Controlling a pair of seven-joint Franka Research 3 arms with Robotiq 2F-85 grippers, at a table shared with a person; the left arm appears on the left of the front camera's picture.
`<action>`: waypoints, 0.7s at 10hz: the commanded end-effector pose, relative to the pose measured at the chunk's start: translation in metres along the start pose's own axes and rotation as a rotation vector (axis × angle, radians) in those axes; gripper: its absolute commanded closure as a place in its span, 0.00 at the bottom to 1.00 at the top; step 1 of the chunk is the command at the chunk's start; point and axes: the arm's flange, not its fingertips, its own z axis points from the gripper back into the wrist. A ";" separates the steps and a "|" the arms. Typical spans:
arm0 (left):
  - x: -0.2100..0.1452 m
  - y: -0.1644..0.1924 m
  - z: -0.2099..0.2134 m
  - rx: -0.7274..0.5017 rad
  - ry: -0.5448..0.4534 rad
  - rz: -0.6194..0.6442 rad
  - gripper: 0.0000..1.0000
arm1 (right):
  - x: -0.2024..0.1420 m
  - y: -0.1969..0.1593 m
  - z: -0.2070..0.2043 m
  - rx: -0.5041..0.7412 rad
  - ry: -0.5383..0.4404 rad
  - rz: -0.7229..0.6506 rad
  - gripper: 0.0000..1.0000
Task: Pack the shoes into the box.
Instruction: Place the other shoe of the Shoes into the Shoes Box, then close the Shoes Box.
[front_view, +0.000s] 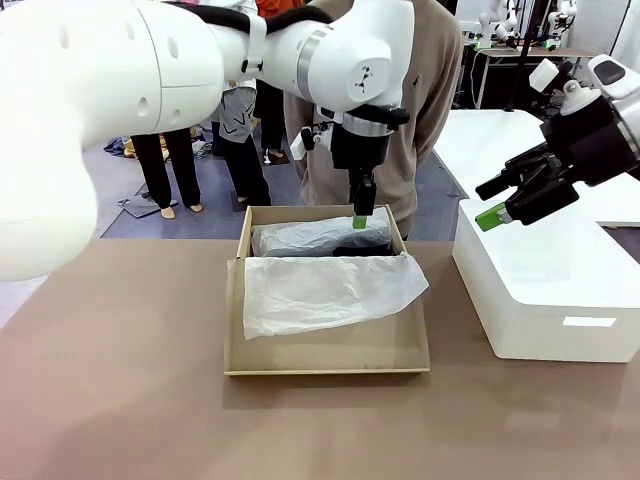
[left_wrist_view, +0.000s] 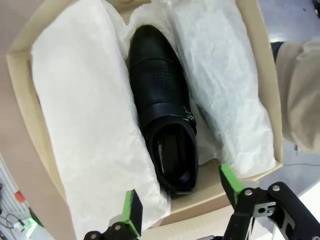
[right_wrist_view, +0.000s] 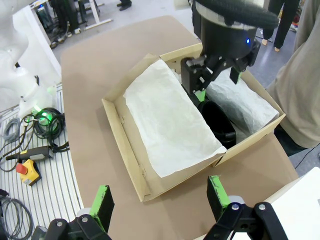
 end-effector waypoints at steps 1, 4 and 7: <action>0.003 -0.007 -0.008 0.149 -0.010 -0.021 0.00 | 0.001 -0.003 -0.002 0.007 -0.035 0.023 0.00; 0.000 0.000 0.000 0.000 0.000 0.000 0.00 | 0.001 -0.003 -0.002 0.007 -0.035 0.023 0.00; 0.000 0.000 0.000 0.000 0.000 0.000 0.00 | 0.001 -0.003 -0.002 0.007 -0.035 0.023 0.00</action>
